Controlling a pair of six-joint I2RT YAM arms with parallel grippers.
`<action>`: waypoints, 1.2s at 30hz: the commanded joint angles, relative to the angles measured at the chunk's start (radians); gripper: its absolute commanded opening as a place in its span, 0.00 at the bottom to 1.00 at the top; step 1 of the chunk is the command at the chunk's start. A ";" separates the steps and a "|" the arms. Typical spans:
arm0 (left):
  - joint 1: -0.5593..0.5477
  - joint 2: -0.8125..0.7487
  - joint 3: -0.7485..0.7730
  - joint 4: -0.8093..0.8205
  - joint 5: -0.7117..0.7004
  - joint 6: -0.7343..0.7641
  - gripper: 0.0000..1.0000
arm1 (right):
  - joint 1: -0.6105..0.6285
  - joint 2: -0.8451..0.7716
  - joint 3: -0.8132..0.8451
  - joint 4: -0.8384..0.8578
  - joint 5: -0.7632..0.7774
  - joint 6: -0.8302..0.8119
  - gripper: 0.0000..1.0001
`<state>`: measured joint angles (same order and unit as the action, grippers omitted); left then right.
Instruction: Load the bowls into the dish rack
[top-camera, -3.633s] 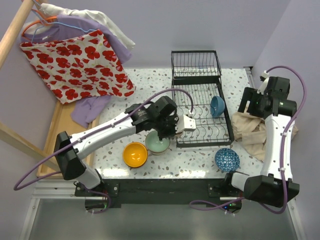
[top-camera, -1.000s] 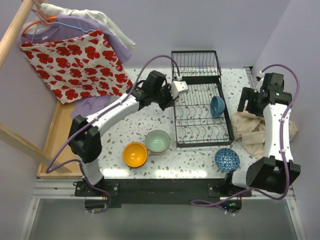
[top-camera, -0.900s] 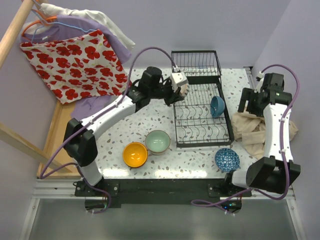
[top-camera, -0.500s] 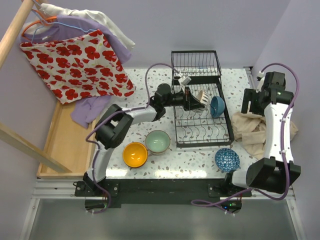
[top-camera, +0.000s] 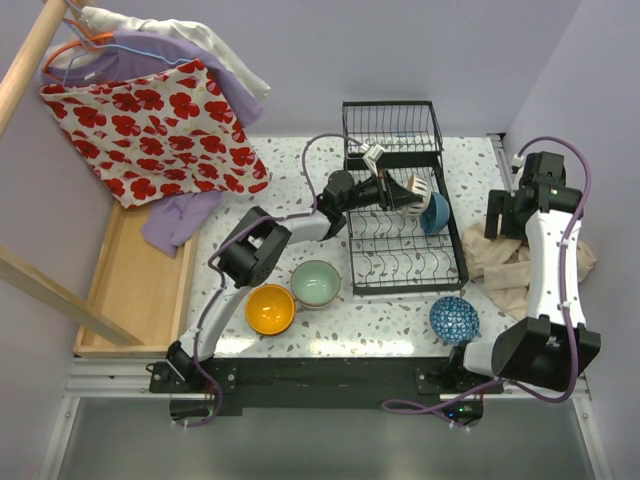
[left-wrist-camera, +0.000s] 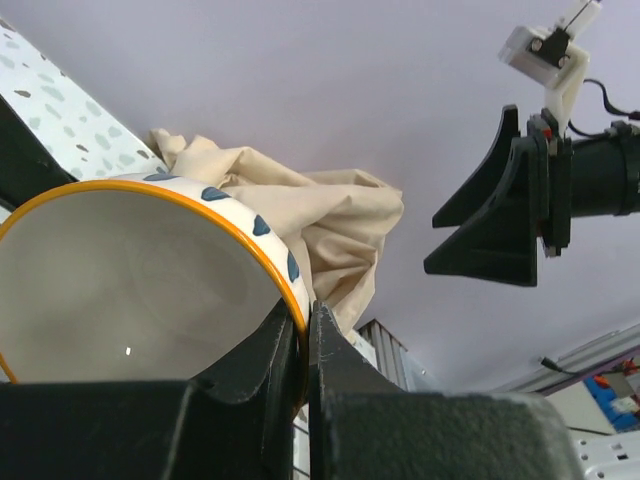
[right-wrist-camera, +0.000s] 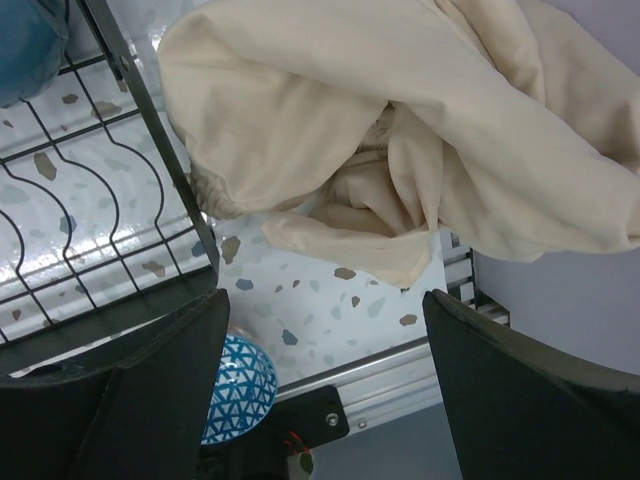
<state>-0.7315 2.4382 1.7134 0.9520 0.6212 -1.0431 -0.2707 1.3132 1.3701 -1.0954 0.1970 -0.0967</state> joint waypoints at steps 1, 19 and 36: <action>-0.022 0.062 0.118 0.117 -0.078 -0.066 0.00 | -0.004 -0.014 -0.003 -0.006 0.050 -0.032 0.82; -0.025 0.157 0.078 0.244 -0.179 -0.212 0.00 | -0.005 0.020 0.009 -0.021 0.085 -0.049 0.82; -0.014 0.007 -0.057 0.084 -0.152 -0.062 0.48 | -0.005 0.021 0.026 -0.015 0.033 -0.023 0.82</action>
<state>-0.7551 2.5744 1.6539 1.1446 0.4610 -1.2339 -0.2707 1.3476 1.3659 -1.1057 0.2447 -0.1242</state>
